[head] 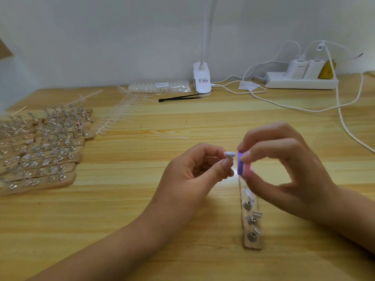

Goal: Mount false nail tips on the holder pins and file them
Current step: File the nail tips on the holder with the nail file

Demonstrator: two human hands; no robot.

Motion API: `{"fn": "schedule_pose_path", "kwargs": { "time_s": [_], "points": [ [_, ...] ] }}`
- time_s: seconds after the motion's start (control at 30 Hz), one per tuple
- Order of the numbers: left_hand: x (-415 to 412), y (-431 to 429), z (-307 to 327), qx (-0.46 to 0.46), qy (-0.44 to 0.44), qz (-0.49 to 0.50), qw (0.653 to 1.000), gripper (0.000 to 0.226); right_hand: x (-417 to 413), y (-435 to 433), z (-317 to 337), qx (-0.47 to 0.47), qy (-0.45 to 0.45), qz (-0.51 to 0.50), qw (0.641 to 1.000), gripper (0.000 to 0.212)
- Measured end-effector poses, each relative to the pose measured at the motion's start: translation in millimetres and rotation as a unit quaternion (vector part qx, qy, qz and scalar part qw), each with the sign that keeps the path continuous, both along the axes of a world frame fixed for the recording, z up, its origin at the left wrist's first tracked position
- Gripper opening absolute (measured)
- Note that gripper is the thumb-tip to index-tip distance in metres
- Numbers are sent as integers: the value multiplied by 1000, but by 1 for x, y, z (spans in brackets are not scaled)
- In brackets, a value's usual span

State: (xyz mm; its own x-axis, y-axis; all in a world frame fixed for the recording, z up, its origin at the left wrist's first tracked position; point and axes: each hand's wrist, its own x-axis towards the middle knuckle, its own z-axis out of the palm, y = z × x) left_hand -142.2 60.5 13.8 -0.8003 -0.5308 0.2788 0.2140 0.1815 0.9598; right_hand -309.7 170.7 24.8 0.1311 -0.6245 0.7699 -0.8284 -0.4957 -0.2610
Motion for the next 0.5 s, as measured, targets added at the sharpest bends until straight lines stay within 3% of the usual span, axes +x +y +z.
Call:
{"fn": "schedule_pose_path", "kwargs": {
  "time_s": [0.17,0.5],
  "points": [
    [1,1,-1,-11,7,-3,1000,6,0,-1,1,16,-51,14,998,24],
    [-1,1,1,-8,4,3,1000,8,2,1,2,15,-7,3,1000,22]
  ]
}}
